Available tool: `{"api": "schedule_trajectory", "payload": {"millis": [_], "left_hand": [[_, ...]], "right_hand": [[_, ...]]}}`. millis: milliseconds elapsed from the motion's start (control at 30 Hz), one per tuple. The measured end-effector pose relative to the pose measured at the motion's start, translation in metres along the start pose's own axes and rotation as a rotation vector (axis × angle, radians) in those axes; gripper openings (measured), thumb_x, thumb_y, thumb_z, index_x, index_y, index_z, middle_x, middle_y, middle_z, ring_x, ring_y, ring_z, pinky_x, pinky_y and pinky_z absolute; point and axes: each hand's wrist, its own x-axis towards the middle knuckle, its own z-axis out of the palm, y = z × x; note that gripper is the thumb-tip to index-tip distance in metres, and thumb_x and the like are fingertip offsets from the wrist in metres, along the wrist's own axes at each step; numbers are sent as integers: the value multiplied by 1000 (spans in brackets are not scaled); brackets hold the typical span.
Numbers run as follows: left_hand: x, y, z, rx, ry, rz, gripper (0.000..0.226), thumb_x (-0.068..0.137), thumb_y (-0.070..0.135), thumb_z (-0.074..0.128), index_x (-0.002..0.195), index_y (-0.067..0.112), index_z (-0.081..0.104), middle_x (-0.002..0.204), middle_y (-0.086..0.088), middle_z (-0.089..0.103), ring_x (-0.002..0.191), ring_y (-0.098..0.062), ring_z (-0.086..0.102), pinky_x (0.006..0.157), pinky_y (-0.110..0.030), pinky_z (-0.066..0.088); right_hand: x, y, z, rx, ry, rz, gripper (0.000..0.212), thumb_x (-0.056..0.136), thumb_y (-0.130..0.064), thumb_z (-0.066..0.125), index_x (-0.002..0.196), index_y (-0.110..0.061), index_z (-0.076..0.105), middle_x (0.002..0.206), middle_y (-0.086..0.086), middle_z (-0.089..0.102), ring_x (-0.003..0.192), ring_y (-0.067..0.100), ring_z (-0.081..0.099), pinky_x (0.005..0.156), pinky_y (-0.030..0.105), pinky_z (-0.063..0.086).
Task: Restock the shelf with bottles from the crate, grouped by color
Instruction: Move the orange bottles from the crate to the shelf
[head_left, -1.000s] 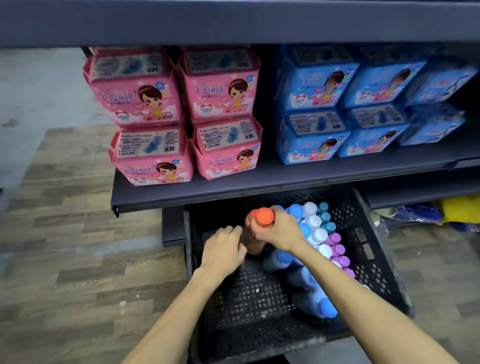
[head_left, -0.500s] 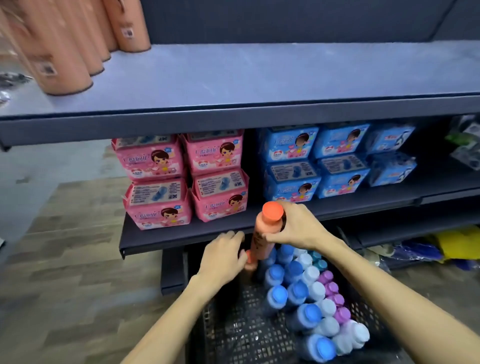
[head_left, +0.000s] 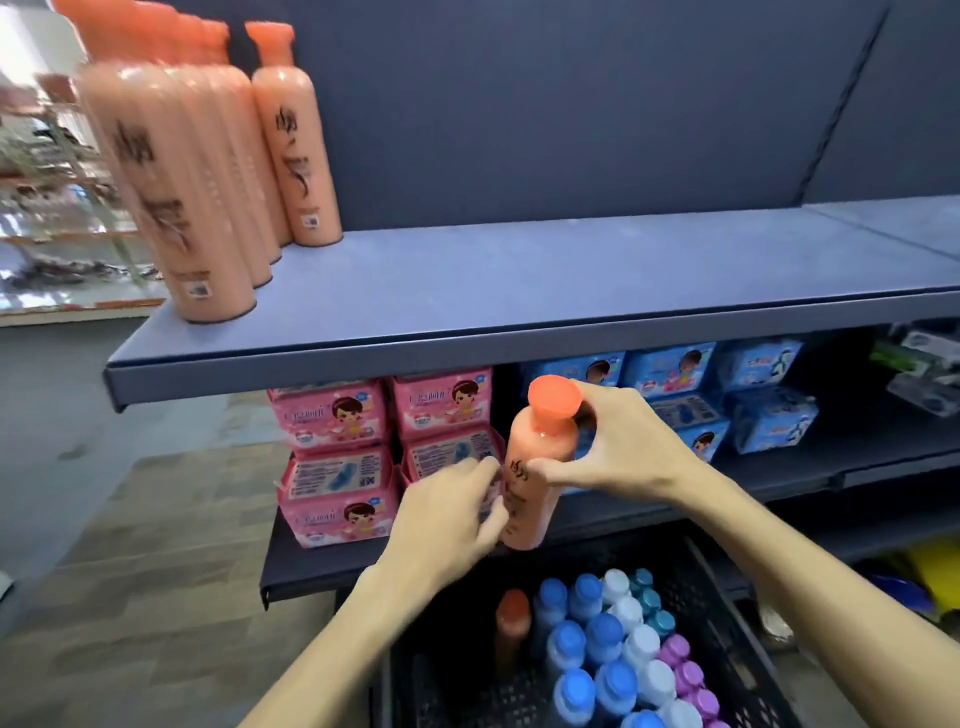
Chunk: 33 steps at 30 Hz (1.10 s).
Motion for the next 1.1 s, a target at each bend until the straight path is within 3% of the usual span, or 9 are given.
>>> {"api": "schedule_trajectory", "payload": {"millis": [100, 200, 367, 533, 633, 800, 933, 1000, 1100], "left_hand": [[6, 4, -28, 29, 88, 41, 21, 87, 42, 45, 91, 22, 53, 78, 5, 54, 75, -20, 59, 60, -39, 48], [11, 11, -61, 63, 177, 97, 21, 87, 40, 47, 90, 22, 55, 77, 5, 55, 73, -19, 60, 57, -37, 48], [23, 18, -116, 107, 286, 130, 20, 89, 40, 46, 91, 23, 57, 76, 5, 56, 72, -17, 59, 58, -38, 47], [51, 12, -167, 187, 385, 134, 20, 88, 39, 48, 91, 22, 58, 71, 5, 54, 62, -16, 53, 50, -37, 45], [67, 6, -196, 210, 456, 124, 16, 89, 37, 53, 93, 23, 59, 72, 8, 55, 58, -12, 51, 49, -33, 44], [88, -5, -228, 296, 449, 92, 14, 89, 37, 53, 95, 25, 54, 77, 10, 56, 67, -15, 56, 52, -29, 39], [97, -15, -240, 378, 415, 46, 17, 90, 41, 50, 93, 24, 52, 79, 11, 55, 72, -16, 57, 54, -29, 33], [99, -20, -244, 377, 403, 33, 17, 90, 42, 49, 92, 25, 52, 80, 11, 55, 73, -15, 57, 54, -29, 36], [102, -27, -244, 396, 379, 0, 19, 91, 44, 48, 95, 26, 53, 82, 10, 58, 75, -16, 59, 56, -29, 39]], "right_hand": [[8, -25, -20, 16, 39, -59, 35, 67, -30, 88, 90, -37, 62, 84, -18, 69, 80, 3, 65, 76, 23, 52], [16, -48, -40, 58, 38, -84, 30, 67, -30, 86, 92, -27, 69, 87, -13, 72, 80, 6, 68, 77, 28, 54], [37, -89, -76, 140, 50, -139, 23, 68, -28, 79, 89, -26, 69, 92, -10, 74, 81, 7, 70, 76, 23, 56], [69, -130, -112, 188, 73, -228, 17, 71, -24, 75, 88, -27, 71, 75, -18, 71, 68, -1, 64, 66, 12, 49], [93, -148, -128, 194, 98, -247, 22, 73, -26, 76, 94, -19, 73, 75, -12, 69, 69, 3, 65, 65, 16, 52], [134, -168, -134, 144, 125, -267, 8, 82, -22, 79, 88, -23, 73, 81, -6, 73, 76, 9, 68, 74, 27, 56], [161, -170, -126, 91, 147, -241, 13, 79, -28, 78, 86, -19, 73, 84, 1, 74, 75, 11, 66, 79, 37, 57], [172, -169, -121, 77, 152, -221, 15, 78, -30, 78, 85, -19, 72, 83, 0, 74, 73, 8, 64, 76, 35, 57], [185, -166, -113, 54, 151, -202, 13, 79, -33, 78, 82, -22, 71, 72, -10, 68, 63, 0, 59, 62, 19, 48]]}}
